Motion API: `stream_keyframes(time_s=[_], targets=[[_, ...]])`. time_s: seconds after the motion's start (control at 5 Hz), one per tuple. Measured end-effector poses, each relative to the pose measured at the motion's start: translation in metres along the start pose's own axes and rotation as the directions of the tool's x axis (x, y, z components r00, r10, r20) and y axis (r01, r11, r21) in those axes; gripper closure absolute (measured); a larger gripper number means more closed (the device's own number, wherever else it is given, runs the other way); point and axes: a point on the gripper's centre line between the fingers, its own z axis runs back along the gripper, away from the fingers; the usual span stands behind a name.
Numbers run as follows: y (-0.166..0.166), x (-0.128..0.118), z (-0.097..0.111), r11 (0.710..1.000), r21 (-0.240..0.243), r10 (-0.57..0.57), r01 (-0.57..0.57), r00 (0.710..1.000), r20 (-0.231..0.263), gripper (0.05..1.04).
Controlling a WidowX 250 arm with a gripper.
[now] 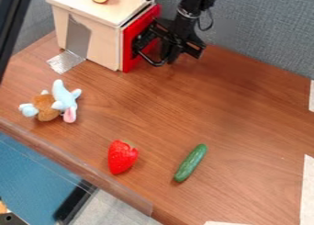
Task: Close the drawer
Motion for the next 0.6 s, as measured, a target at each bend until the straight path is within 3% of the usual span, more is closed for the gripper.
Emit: stream_keyframes(time_s=[0.2,0.4,0.6], targets=[[0.002,-0.0022,0.0004,1.0,-0.006,0.005,-0.005,1.0,0.0,0.93],[0.0113,-0.0068,-0.0003,0.999,-0.027,0.03,-0.031,0.999,-0.026,0.707],[0.0087,-0.0062,-0.0001,0.998,-0.061,0.017,-0.018,1.0,-0.025,0.416]])
